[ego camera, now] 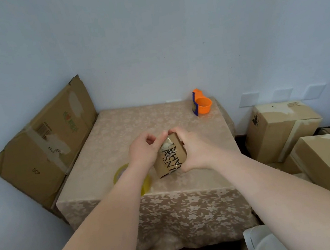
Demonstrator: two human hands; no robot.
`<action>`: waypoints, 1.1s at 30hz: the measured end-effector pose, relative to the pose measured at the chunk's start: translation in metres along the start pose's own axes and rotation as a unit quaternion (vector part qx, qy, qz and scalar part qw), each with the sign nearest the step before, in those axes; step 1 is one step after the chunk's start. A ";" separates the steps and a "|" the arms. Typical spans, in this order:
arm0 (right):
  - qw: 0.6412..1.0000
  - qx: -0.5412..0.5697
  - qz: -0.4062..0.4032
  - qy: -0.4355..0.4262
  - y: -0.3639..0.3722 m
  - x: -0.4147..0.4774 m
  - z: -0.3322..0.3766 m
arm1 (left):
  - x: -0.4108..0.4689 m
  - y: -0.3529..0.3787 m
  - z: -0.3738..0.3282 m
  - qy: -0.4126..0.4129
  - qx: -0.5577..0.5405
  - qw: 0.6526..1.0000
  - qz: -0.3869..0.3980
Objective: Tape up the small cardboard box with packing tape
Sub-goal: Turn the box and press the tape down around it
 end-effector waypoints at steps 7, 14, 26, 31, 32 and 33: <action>0.999 -0.024 0.021 -0.015 0.008 0.009 0.010 | 0.002 -0.006 0.018 -0.002 -0.046 0.999 -0.022; 0.999 -0.016 0.039 -0.005 0.009 0.016 0.016 | 0.005 -0.005 0.025 -0.011 -0.051 0.999 -0.015; 0.999 -0.028 0.038 0.018 0.010 0.012 0.013 | -0.002 -0.005 0.010 0.039 0.093 0.995 -0.027; 0.998 -0.035 0.050 0.019 0.026 0.018 0.015 | -0.002 -0.007 0.020 -0.006 0.031 0.998 -0.056; 0.998 -0.037 0.051 0.019 0.027 0.020 0.015 | -0.002 -0.008 0.022 -0.010 0.022 0.998 -0.053; 0.997 -0.043 0.053 0.021 0.027 0.021 0.015 | -0.001 -0.008 0.024 -0.014 0.012 0.999 -0.050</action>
Point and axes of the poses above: each hand's wrist, its own x-axis towards the middle knuckle, its own y-axis out of the palm, z = x × y, the point moved 4 cm from there along x, towards the middle knuckle, and after that the axes turned 15 degrees about x, right-handed, at the moved point
